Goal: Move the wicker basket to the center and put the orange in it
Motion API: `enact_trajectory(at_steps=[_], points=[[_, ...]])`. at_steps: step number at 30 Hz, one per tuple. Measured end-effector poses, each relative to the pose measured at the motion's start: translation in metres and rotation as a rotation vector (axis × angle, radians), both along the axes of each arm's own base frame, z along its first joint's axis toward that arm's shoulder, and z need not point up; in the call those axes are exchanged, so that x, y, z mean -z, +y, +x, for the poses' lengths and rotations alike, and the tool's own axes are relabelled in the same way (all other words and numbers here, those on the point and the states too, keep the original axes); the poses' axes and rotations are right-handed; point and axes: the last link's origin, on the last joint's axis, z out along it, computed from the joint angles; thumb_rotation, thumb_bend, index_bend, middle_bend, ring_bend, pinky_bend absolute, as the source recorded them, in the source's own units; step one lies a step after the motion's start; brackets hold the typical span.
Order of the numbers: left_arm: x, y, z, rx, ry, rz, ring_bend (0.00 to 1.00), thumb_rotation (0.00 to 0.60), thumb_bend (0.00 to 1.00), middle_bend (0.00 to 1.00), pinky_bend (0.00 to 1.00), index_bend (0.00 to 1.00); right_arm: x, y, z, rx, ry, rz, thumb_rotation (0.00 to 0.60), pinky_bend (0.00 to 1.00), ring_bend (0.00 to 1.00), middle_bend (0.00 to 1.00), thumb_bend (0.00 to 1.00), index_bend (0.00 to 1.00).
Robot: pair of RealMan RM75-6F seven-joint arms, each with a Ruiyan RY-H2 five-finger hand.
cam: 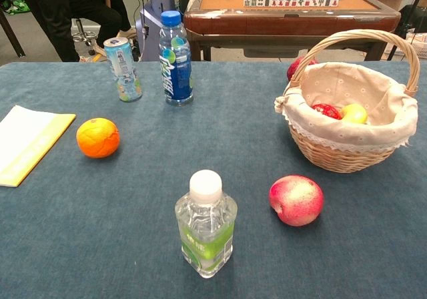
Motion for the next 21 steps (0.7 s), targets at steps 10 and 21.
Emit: enact_trajectory(at_steps=[10, 21], points=[[-0.005, -0.003, -0.001, -0.01, -0.001, 0.012, 0.27, 0.6, 0.08, 0.21, 0.24, 0.27, 0.002, -0.041, 0.026, -0.04, 0.019, 0.052, 0.6, 0.27, 0.15, 0.15, 0.28, 0.1], [-0.009, -0.005, 0.002, -0.002, -0.006, 0.013, 0.27, 0.6, 0.08, 0.21, 0.24, 0.27, 0.024, -0.122, 0.073, -0.074, 0.008, 0.166, 0.6, 0.27, 0.15, 0.14, 0.27, 0.1]])
